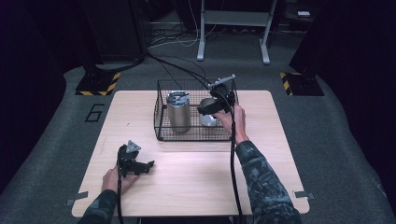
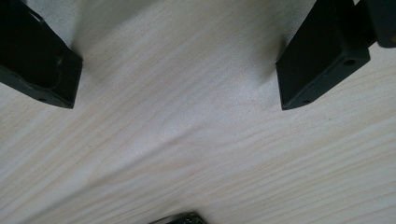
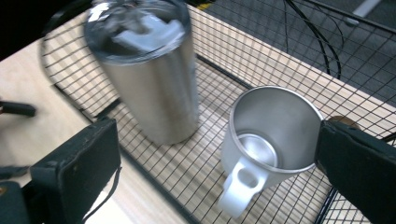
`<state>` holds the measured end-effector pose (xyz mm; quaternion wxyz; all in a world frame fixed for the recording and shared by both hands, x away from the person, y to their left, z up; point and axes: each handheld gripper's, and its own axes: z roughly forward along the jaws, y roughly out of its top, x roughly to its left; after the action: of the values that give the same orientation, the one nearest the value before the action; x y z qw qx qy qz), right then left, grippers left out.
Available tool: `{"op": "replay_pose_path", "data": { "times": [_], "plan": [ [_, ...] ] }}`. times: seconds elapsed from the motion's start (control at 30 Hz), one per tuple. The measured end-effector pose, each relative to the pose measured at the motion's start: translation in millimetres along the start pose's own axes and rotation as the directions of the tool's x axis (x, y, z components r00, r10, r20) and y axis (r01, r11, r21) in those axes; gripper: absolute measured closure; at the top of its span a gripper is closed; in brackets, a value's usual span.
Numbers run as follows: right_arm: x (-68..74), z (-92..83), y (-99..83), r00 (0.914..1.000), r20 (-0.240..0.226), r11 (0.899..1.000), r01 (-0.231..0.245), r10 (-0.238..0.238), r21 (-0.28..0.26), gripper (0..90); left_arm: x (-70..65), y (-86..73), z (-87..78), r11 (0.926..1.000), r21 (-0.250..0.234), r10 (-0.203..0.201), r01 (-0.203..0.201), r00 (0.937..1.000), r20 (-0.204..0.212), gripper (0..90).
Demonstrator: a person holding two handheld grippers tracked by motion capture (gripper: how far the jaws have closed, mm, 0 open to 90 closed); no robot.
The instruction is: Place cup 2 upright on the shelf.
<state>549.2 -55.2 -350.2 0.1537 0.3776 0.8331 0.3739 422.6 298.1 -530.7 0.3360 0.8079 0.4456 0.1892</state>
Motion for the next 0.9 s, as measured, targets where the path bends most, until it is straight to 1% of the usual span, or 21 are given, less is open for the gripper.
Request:
{"op": "replay_pose_path", "data": {
  "times": [0.03,0.07,0.13,0.17,0.2,0.23,0.3,0.33,0.37,0.43,0.47,0.5,0.53,0.63,0.7,0.73,0.77,0.8,0.83,0.87,0.9],
  "plan": [
    [3.5,-4.4,-1.5,1.0000,-0.003,1.000,0.004,-0.004,-0.001,0.1,0.0,0.0,0.0,1.0000,0.000,-0.001,0.001,1.0000,0.000,0.0],
    [6.7,-8.4,-3.3,0.9999,0.000,1.000,0.013,-0.013,-0.014,0.1,0.0,0.0,0.0,1.0000,0.000,-0.001,0.001,1.0000,0.000,0.0],
    [12.0,-17.1,-7.0,0.9993,-0.012,0.999,0.035,-0.036,-0.027,0.9,0.0,0.0,0.0,1.0000,0.000,-0.001,0.001,1.0000,0.000,0.0],
    [14.3,-20.8,-8.4,0.9991,-0.016,0.999,0.039,-0.039,-0.024,0.9,0.0,0.0,0.0,1.0000,-0.001,-0.001,0.001,1.0000,0.000,0.0],
    [18.7,-27.3,-12.0,0.9982,-0.018,0.998,0.057,-0.057,-0.039,1.0,-0.1,0.0,0.0,1.0000,-0.001,-0.001,0.001,1.0000,0.000,0.0],
    [22.2,-32.3,-14.8,0.9981,-0.020,0.998,0.058,-0.059,-0.039,1.0,0.0,0.0,0.0,1.0000,-0.001,-0.001,0.001,1.0000,0.000,0.0],
    [26.8,-39.8,-20.6,0.9969,-0.019,0.996,0.075,-0.076,-0.052,0.9,-0.2,-0.1,0.1,1.0000,-0.001,-0.004,0.004,1.0000,0.001,0.0],
    [30.5,-45.5,-25.3,0.9970,-0.019,0.996,0.075,-0.076,-0.049,0.9,0.2,0.2,-0.3,1.0000,0.005,0.001,-0.001,1.0000,0.002,0.0],
    [31.4,-48.1,-28.2,0.9959,-0.018,0.995,0.087,-0.089,-0.056,0.8,0.0,0.1,-0.2,1.0000,0.002,0.000,0.000,1.0000,0.000,0.0],
    [34.4,-55.1,-36.6,0.9956,-0.023,0.994,0.090,-0.091,-0.061,0.3,0.0,0.0,0.0,1.0000,0.000,0.000,0.000,1.0000,0.000,0.0],
    [34.4,-57.5,-39.9,0.9947,-0.023,0.993,0.098,-0.100,-0.064,0.0,0.0,0.0,0.0,1.0000,0.000,-0.001,0.001,1.0000,0.000,0.0],
    [35.0,-61.6,-46.0,0.9948,-0.030,0.993,0.095,-0.097,-0.068,0.0,0.4,0.3,-0.5,1.0000,0.008,0.002,-0.003,1.0000,0.004,0.0],
    [34.7,-64.2,-50.7,0.9944,-0.027,0.992,0.100,-0.103,-0.078,0.0,0.0,0.0,0.2,1.0000,-0.002,0.000,0.000,1.0000,0.001,0.0],
    [33.9,-73.0,-65.1,0.9946,-0.020,0.991,0.100,-0.102,-0.085,0.0,0.5,0.5,-0.8,0.9999,0.012,0.004,-0.004,1.0000,0.006,0.0],
    [32.8,-80.1,-78.1,0.9959,-0.013,0.992,0.088,-0.090,-0.094,0.0,0.0,0.1,0.0,1.0000,0.000,0.000,0.000,1.0000,0.001,0.0],
    [31.7,-83.9,-84.9,0.9958,-0.006,0.992,0.091,-0.092,-0.093,0.0,0.2,0.3,-0.4,1.0000,0.006,0.001,-0.001,1.0000,0.002,0.0],
    [31.5,-86.5,-90.0,0.9968,0.001,0.993,0.080,-0.080,-0.089,0.0,0.2,0.3,-0.5,1.0000,0.007,0.001,-0.001,1.0000,0.003,0.0],
    [29.8,-89.6,-97.2,0.9969,0.005,0.993,0.079,-0.079,-0.090,0.0,0.1,0.3,-0.5,1.0000,0.007,0.001,-0.001,1.0000,0.003,0.0],
    [27.4,-93.7,-106.7,0.9976,0.013,0.994,0.069,-0.068,-0.089,0.0,0.4,0.5,-0.9,0.9999,0.012,0.003,-0.003,1.0000,0.005,0.0],
    [25.2,-96.9,-116.3,0.9987,0.024,0.995,0.048,-0.046,-0.086,0.0,0.4,0.5,-0.8,0.9999,0.011,0.002,-0.002,1.0000,0.005,0.0],
    [22.6,-99.5,-124.1,0.9988,0.027,0.995,0.042,-0.039,-0.088,0.0,0.1,0.2,-0.3,1.0000,0.004,0.001,-0.001,1.0000,0.001,0.0]
  ]
}}
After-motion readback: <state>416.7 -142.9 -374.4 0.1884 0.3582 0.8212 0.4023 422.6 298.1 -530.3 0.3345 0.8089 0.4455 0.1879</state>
